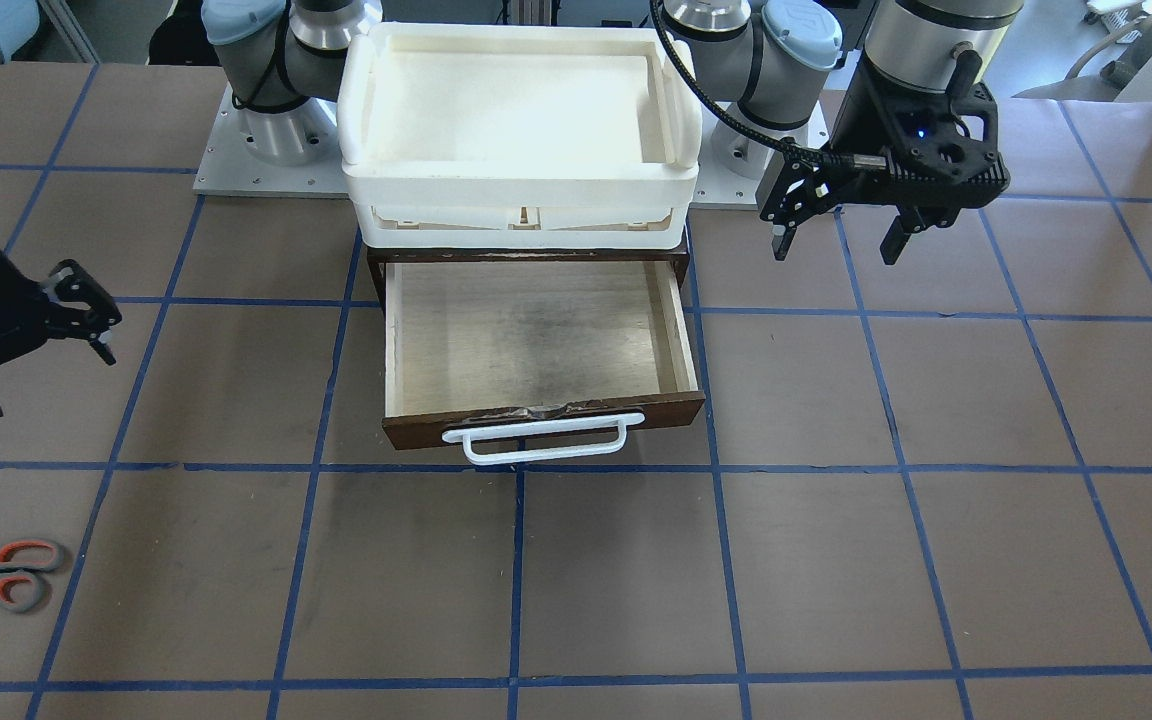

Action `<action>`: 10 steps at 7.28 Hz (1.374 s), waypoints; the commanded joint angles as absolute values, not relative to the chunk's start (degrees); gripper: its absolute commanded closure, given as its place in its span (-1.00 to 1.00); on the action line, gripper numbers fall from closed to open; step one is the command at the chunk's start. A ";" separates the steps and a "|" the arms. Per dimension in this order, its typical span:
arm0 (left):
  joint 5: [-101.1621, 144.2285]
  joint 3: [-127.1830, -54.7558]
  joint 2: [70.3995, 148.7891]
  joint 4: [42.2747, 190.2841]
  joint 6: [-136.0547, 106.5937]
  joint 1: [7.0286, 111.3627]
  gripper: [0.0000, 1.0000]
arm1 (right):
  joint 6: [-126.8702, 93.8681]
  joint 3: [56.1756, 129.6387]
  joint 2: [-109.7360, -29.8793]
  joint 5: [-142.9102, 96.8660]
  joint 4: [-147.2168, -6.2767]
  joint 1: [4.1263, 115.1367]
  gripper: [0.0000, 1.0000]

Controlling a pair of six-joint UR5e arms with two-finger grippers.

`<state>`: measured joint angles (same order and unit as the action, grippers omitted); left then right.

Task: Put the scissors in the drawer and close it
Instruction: 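Move the right gripper over the grey-and-orange scissors and lower onto them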

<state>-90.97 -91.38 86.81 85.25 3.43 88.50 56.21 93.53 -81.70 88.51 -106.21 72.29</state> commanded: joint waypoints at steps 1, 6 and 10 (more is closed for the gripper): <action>-90.97 -91.41 86.75 85.25 3.43 88.51 -1.00 | 75.24 93.25 -77.37 87.10 -109.15 67.60 -0.99; -90.97 -91.41 86.92 85.17 3.43 88.51 -1.00 | 102.08 92.55 -67.17 87.63 -118.21 60.82 -1.00; -90.97 -91.41 86.92 85.17 3.43 88.51 -1.00 | 115.40 90.45 -59.51 87.10 -126.83 60.56 -0.97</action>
<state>-90.97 -91.41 86.92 85.16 3.43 88.50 112.79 91.24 -61.33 87.05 -125.91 60.59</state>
